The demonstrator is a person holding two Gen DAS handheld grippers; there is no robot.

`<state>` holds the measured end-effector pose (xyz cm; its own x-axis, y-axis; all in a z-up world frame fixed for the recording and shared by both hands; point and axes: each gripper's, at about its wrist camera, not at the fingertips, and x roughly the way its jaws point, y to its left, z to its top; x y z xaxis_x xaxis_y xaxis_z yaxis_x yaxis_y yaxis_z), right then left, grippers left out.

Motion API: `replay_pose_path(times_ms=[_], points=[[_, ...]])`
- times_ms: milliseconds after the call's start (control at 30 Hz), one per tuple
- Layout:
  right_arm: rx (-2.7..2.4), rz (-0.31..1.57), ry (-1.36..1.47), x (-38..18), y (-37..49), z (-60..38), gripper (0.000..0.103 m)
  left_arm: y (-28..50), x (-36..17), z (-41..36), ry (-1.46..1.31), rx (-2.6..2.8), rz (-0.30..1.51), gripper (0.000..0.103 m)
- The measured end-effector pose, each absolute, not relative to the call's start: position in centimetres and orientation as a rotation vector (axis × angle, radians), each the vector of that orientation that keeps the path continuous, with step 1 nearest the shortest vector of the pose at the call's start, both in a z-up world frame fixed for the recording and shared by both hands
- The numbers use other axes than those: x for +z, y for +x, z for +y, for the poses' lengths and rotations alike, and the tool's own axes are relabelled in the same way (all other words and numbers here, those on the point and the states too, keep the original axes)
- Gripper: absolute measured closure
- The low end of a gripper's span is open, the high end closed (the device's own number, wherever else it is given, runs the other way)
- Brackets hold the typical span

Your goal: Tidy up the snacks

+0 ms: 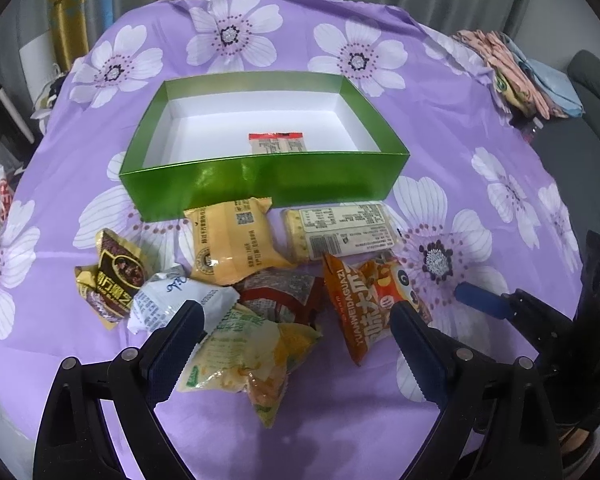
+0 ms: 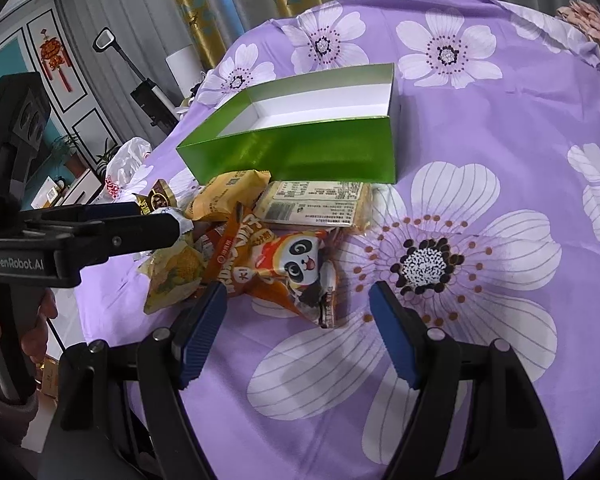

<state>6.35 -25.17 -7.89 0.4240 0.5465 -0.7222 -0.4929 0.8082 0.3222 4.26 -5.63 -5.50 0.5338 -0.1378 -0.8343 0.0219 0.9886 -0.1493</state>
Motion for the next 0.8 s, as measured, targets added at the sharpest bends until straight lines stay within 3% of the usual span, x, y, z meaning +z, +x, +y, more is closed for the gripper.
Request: replay_pose_path(times_ms=[600,800], points=[[0.706,0.971,0.104,-10.8,7.5,-24.8,0.030,5.9,-7.6,-8.2,-0.125,-0.187,1.043,0.009],[0.730,0.965,0.102,-11.1,8.3,-24.0,0.044,6.7,-8.5,-8.7,-0.132,-0.219,1.061,0.011]])
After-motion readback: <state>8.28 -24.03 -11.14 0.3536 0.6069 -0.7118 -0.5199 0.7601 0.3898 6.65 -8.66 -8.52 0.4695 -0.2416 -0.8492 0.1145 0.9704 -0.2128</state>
